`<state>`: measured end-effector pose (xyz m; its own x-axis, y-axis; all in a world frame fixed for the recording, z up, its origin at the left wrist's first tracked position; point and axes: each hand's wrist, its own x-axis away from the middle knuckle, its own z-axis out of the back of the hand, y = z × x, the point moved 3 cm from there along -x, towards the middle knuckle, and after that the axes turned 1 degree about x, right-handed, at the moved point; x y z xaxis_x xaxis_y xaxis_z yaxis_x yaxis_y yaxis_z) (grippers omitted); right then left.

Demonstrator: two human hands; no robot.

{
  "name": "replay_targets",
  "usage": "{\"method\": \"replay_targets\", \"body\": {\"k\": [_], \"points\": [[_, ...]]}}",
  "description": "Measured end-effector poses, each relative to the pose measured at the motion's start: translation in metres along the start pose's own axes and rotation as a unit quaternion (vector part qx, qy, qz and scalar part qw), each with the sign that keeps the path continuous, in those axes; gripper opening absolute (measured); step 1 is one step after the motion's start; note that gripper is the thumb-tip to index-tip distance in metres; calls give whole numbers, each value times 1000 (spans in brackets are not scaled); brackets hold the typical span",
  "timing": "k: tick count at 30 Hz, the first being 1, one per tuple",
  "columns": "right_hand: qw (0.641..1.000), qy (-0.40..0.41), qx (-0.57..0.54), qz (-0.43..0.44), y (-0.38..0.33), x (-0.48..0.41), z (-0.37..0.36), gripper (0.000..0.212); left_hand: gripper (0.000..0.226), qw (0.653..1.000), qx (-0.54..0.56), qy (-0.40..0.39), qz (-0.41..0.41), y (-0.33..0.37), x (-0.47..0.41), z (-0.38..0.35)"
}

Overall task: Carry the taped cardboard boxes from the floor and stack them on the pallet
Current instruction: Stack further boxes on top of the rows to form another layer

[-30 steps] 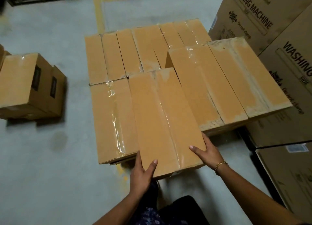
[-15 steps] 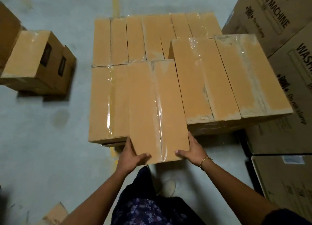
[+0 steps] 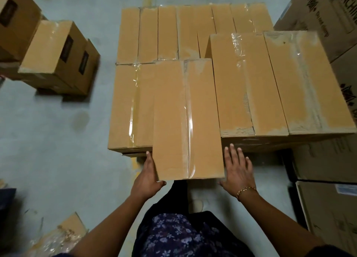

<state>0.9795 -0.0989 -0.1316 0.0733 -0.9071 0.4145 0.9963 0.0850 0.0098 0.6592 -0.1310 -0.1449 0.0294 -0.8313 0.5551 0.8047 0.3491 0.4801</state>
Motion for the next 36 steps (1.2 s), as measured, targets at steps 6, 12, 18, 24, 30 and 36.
{"method": "replay_targets", "body": {"k": [6, 12, 18, 24, 30, 36], "points": [[1000, 3, 22, -18, 16, -15, 0, 145, 124, 999, 39, -2, -10, 0, -4, 5], [999, -14, 22, -47, 17, -43, 19, 142, 116, 997, 70, 16, 15, 11, -32, 18], [999, -17, 18, -43, 14, -79, 41, 137, 112, 996, 83, 22, 31, 22, -70, 35], [999, -26, 27, -31, 10, -110, 57, 136, 124, 996, 80, 18, 43, 26, -102, 51], [999, -19, 38, -10, 8, -131, 68, 125, 126, 996, 68, 12, 49, 31, -122, 62], [999, -18, 26, -11, 6, -137, 75, 117, 127, 997, 64, 10, 49, 31, -130, 66]]}}
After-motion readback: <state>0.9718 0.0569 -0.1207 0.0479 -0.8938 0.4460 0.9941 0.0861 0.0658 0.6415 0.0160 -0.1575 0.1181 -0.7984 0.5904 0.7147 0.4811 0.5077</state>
